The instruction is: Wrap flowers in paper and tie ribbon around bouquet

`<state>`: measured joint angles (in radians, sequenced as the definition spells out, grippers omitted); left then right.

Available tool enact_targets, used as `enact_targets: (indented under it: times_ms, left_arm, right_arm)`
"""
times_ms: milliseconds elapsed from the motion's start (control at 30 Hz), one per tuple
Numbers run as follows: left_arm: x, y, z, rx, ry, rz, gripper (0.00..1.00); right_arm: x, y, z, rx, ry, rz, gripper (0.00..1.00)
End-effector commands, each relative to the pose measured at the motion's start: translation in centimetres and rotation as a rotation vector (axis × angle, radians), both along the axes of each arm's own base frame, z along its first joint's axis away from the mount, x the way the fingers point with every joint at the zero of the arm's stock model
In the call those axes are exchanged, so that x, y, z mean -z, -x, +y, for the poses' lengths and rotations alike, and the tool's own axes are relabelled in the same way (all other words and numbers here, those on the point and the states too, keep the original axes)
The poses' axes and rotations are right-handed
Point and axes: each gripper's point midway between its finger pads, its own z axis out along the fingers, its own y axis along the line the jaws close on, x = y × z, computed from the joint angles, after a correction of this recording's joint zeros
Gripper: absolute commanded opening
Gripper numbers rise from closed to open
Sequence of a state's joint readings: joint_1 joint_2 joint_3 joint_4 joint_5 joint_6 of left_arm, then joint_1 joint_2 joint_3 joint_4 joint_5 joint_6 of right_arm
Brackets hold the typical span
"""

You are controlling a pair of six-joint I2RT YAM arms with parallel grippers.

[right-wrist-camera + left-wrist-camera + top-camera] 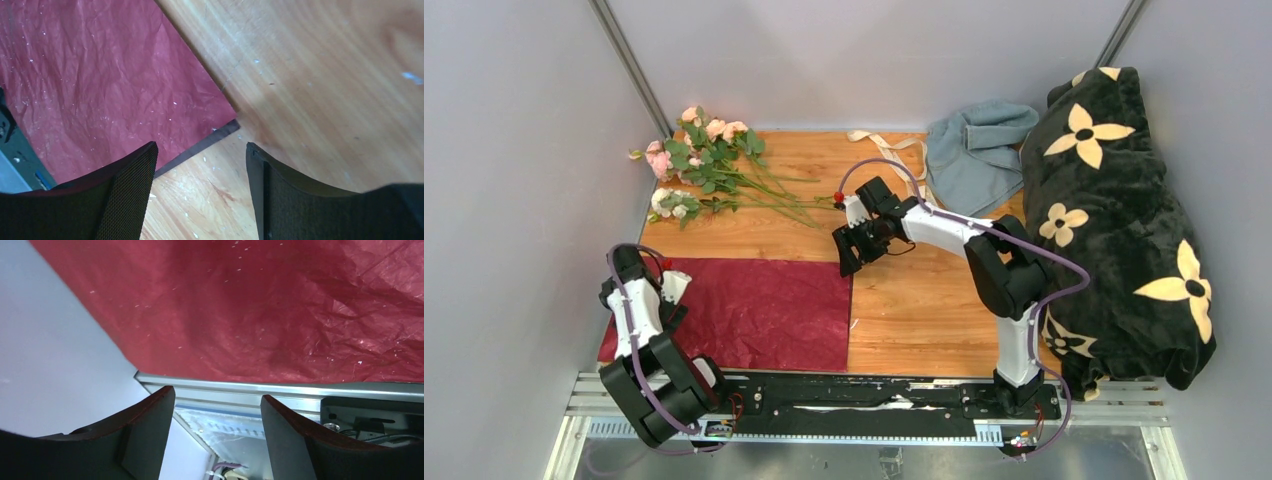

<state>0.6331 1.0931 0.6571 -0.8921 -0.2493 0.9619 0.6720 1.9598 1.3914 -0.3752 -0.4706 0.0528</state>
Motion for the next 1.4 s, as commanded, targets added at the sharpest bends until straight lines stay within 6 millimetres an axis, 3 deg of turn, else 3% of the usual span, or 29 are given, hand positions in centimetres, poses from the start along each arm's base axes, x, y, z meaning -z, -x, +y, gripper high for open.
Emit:
enact_targets:
  times_ms: [0, 167, 400, 533, 633, 767, 900, 1033, 1100, 1200, 1300, 1333, 1367]
  left_arm:
    - [1.8, -0.2, 0.4, 0.084, 0.018, 0.046, 0.72]
    - [3.6, -1.3, 0.2, 0.039, 0.076, 0.036, 0.67]
    - [5.7, -2.7, -0.3, 0.013, 0.129, 0.041, 0.66]
    - [6.7, -3.1, -0.9, 0.032, 0.126, 0.065, 0.65]
    - [6.5, -3.4, -1.0, 0.031, 0.137, 0.052, 0.64]
    - [4.6, -4.5, -2.1, 0.031, 0.206, -0.003, 0.64]
    - [0.3, -8.0, -3.1, 0.009, 0.281, -0.17, 0.67]
    - [-5.1, -12.3, -3.3, -0.006, 0.304, -0.343, 0.69]
    - [-7.7, -14.1, -3.8, -0.007, 0.318, -0.42, 0.69]
    - [-11.1, -16.7, -5.3, 0.04, 0.331, -0.51, 0.72]
    - [-13.5, -19.0, -8.0, 0.098, 0.359, -0.566, 0.74]
    - [-14.1, -19.7, -9.1, 0.119, 0.372, -0.575, 0.74]
    - [-14.6, -20.5, -10.4, 0.145, 0.389, -0.581, 0.74]
  right_arm:
    - [2.5, 2.0, 0.9, 0.02, -0.032, 0.158, 0.69]
    - [4.5, 2.4, 1.9, 0.047, -0.056, 0.232, 0.66]
    - [4.0, 5.0, 4.7, -0.003, -0.176, 0.318, 0.61]
    - [2.5, 5.4, 6.1, -0.012, -0.255, 0.343, 0.27]
    - [0.4, 5.2, 6.6, -0.024, -0.302, 0.32, 0.01]
    - [-4.4, 4.9, 6.4, -0.067, -0.333, 0.223, 0.0]
    - [-12.1, 4.4, 5.1, -0.132, -0.351, 0.019, 0.0]
    - [-21.0, 2.4, 1.8, -0.075, -0.419, -0.217, 0.0]
    - [-25.8, 0.6, -1.5, 0.04, -0.47, -0.334, 0.0]
    - [-32.0, -2.2, -8.8, 0.314, -0.524, -0.544, 0.0]
    - [-34.2, -3.6, -16.7, 0.636, -0.438, -0.793, 0.0]
    - [-35.0, -3.2, -18.7, 0.696, -0.407, -0.873, 0.0]
    - [-34.0, -3.2, -19.7, 0.735, -0.364, -0.89, 0.0]
